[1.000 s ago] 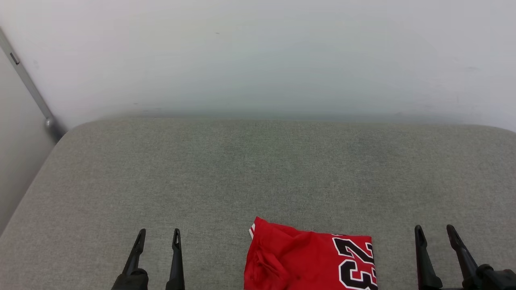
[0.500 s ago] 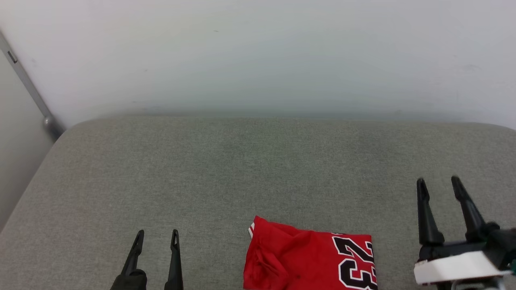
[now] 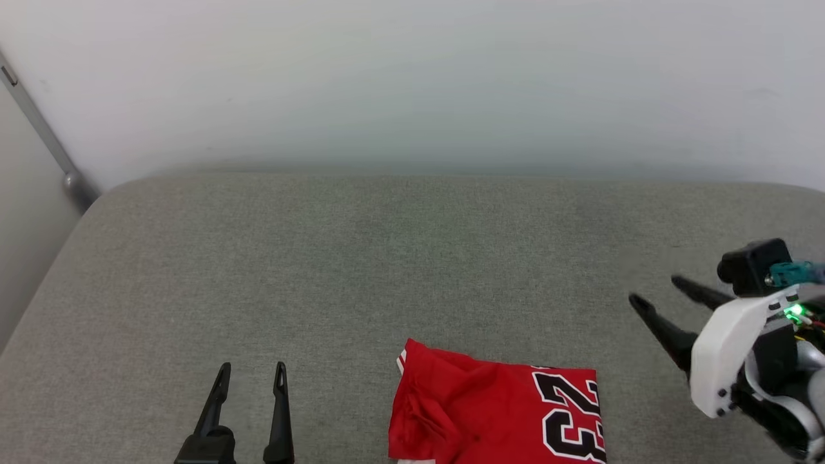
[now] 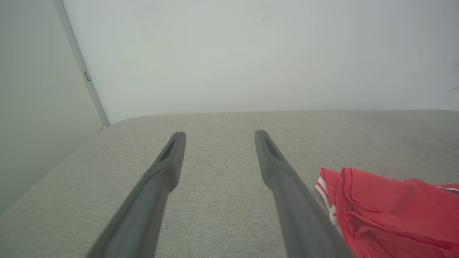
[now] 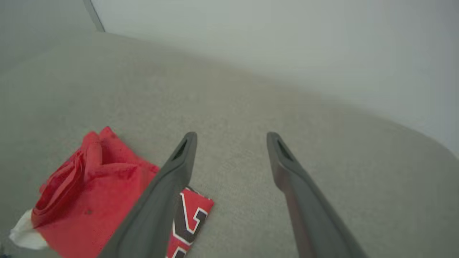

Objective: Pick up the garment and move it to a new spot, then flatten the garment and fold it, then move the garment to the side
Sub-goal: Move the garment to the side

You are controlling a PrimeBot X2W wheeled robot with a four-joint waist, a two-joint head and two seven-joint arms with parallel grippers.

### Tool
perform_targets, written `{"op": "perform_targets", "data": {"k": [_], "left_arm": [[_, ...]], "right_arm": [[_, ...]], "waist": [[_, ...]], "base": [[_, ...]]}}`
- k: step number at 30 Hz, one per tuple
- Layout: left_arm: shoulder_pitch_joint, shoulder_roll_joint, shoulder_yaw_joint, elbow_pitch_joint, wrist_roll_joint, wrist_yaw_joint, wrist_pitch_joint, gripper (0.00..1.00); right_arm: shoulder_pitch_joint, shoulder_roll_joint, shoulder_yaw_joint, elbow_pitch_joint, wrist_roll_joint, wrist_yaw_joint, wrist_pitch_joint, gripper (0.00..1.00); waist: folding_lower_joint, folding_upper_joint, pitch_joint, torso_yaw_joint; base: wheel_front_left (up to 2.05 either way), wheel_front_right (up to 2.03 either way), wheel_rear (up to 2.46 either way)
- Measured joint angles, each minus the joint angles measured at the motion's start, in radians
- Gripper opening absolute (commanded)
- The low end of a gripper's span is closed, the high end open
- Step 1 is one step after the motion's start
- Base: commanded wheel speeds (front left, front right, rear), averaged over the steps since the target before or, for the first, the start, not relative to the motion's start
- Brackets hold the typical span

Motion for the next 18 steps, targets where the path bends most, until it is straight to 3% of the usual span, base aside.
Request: {"op": "perform_targets", "data": {"k": [3,6,11,18], "left_arm": [[-0.007,-0.001,-0.003,0.000,-0.001,0.000,0.000,1.00],[-0.017,-0.001,-0.006,0.000,-0.001,0.000,0.000,1.00],[-0.029,-0.001,-0.014,0.000,-0.006,0.000,0.000,1.00],[-0.086,-0.001,-0.016,-0.007,-0.006,-0.002,0.000,1.00]], "right_arm": [[0.002,-0.084,0.039,0.010,0.151,0.000,0.157,1.00],[0.023,-0.114,0.045,0.031,0.282,0.000,0.262,1.00],[0.078,-0.107,0.037,0.081,0.450,0.000,0.376,1.00],[0.087,-0.061,0.039,0.125,0.542,0.000,0.412,1.00]], "waist": [[0.0000,0.0000,0.009,0.004],[0.0000,0.0000,0.020,0.008],[0.0000,0.0000,0.048,0.017],[0.0000,0.0000,0.126,0.033]], "base": [[0.00,0.00,0.00],[0.00,0.00,0.00],[0.00,0.00,0.00],[0.00,0.00,0.00]]}}
